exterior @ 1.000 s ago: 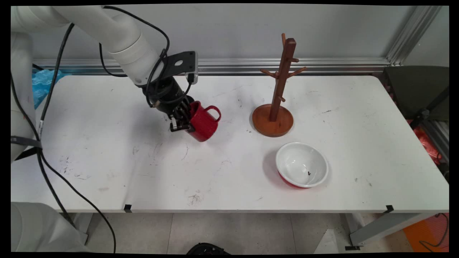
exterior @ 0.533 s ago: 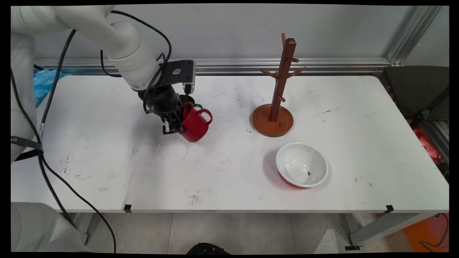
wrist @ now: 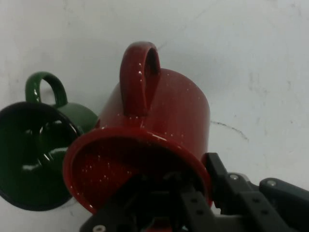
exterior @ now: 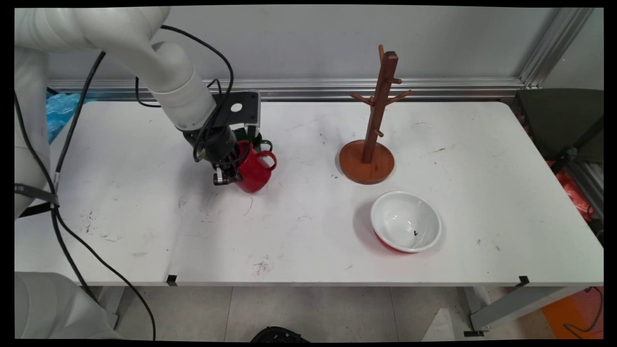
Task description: Place the picked object on the table
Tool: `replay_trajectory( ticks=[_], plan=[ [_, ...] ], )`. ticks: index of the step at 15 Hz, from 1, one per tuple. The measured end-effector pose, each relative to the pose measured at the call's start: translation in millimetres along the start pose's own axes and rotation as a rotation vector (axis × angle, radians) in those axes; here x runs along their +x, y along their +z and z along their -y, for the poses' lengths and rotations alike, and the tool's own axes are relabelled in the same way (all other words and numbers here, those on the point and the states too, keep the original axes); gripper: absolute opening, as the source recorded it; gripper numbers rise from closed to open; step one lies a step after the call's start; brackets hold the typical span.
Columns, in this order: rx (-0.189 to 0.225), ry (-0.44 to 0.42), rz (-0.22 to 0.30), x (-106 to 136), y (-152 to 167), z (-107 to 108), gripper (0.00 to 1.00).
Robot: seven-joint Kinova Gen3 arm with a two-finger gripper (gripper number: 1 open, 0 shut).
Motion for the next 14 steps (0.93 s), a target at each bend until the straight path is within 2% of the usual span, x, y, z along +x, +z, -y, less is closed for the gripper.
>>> replay_trajectory(
  ticks=[14],
  plan=[
    [0.007,-0.014,0.045,6,26,-15,0.00]
  ],
)
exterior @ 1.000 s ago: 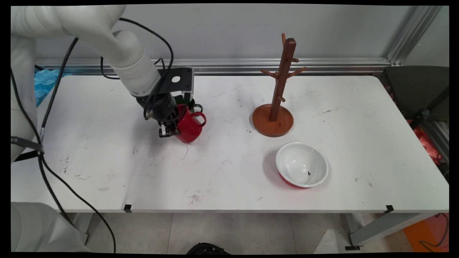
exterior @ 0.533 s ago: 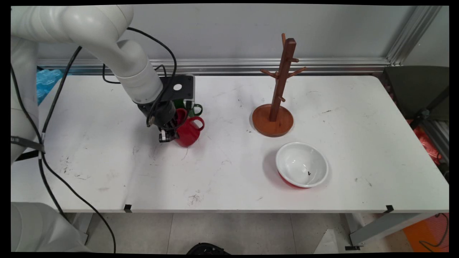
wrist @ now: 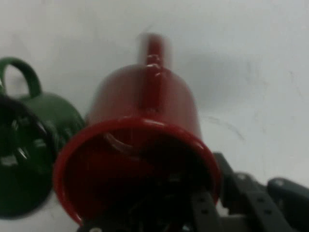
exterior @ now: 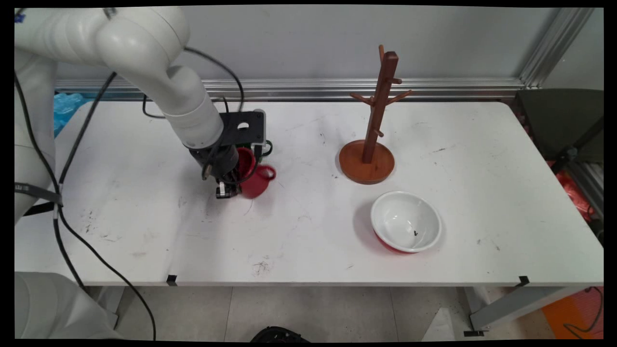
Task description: Place the picked object on the table
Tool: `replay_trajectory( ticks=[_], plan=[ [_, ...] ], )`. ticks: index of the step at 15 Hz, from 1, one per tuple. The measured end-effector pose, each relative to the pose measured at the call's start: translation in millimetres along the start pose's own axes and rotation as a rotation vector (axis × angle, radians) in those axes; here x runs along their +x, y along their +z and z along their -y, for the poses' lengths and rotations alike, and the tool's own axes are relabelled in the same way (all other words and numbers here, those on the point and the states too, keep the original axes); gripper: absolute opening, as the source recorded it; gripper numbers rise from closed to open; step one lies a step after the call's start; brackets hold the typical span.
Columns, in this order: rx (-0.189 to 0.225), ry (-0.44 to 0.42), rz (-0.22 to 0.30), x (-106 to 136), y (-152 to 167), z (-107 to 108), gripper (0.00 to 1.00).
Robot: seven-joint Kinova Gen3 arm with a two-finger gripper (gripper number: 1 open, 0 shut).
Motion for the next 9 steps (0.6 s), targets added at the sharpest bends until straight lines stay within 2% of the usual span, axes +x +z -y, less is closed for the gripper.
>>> replay_trajectory(
  ticks=[1,9],
  plan=[
    [0.001,-0.001,-0.002,1.5,0.7,-0.6,1.00],
    [0.010,0.005,-0.014,9.6,5.0,0.7,1.00]
  ],
)
